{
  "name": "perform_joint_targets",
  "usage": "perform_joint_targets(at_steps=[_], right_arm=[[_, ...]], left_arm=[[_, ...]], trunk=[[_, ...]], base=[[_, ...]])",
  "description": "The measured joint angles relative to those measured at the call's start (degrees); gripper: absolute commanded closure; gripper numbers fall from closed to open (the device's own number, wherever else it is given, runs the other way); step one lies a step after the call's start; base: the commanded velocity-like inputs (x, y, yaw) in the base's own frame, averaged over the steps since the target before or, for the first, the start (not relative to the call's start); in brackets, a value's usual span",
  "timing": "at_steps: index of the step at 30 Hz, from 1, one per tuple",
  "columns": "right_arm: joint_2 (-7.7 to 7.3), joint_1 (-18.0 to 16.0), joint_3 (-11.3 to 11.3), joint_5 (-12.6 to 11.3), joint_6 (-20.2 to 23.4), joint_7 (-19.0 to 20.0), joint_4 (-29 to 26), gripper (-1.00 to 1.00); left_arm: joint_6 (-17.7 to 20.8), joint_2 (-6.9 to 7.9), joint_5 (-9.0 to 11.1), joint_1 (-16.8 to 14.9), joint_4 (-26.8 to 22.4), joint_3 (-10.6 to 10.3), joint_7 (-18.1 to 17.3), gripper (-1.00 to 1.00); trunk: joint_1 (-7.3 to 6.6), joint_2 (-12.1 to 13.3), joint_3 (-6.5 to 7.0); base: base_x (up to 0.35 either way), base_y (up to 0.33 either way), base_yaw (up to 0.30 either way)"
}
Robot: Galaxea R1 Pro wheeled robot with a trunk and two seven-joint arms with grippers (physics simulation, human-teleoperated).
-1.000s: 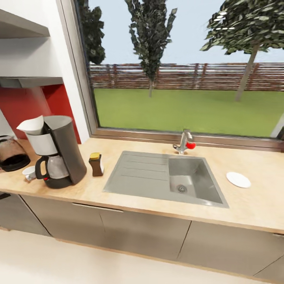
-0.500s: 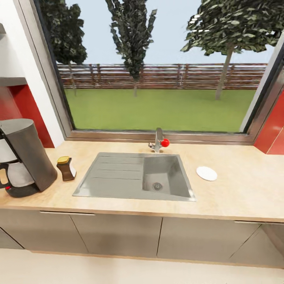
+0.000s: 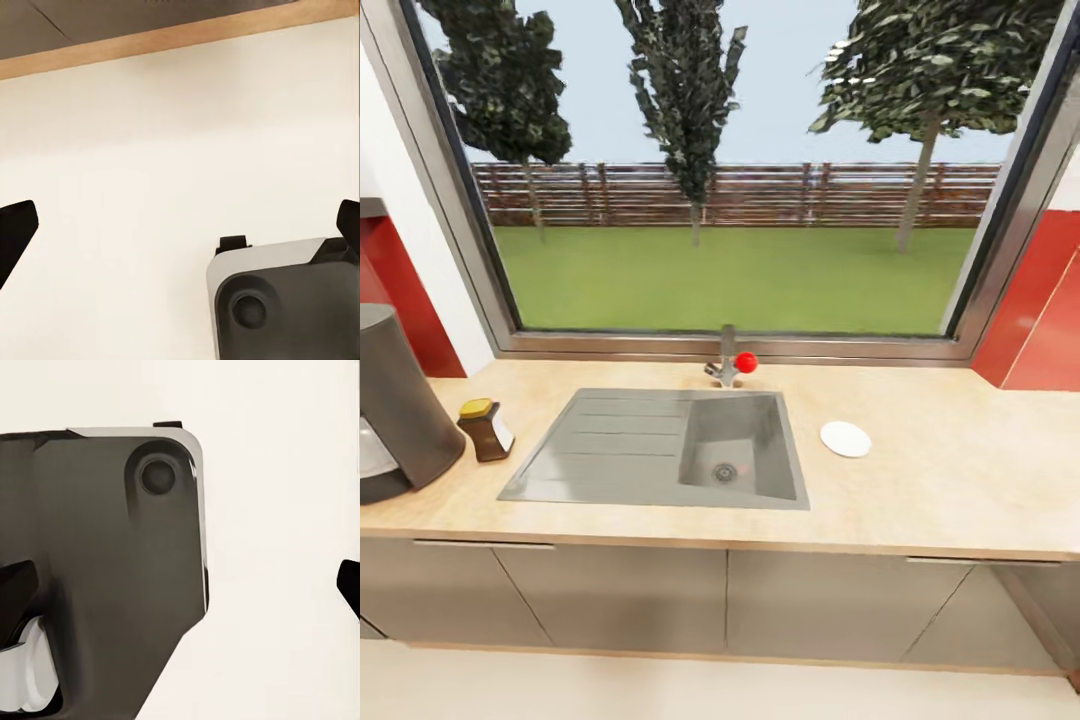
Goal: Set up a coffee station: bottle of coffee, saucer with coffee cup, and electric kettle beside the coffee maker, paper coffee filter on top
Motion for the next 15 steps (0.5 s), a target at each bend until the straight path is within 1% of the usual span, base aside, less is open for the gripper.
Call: perform_joint_targets(at_steps=[15], right_arm=[[0.00, 0.0, 0.0, 0.0, 0.0, 0.0, 0.1, -1.00]], left_arm=[[0.0, 0.00, 0.0, 0.0, 0.0, 0.0, 0.0, -1.00]], trunk=[[0.00, 0.0, 1.02]], base=[[0.000, -0.274, -0.220]])
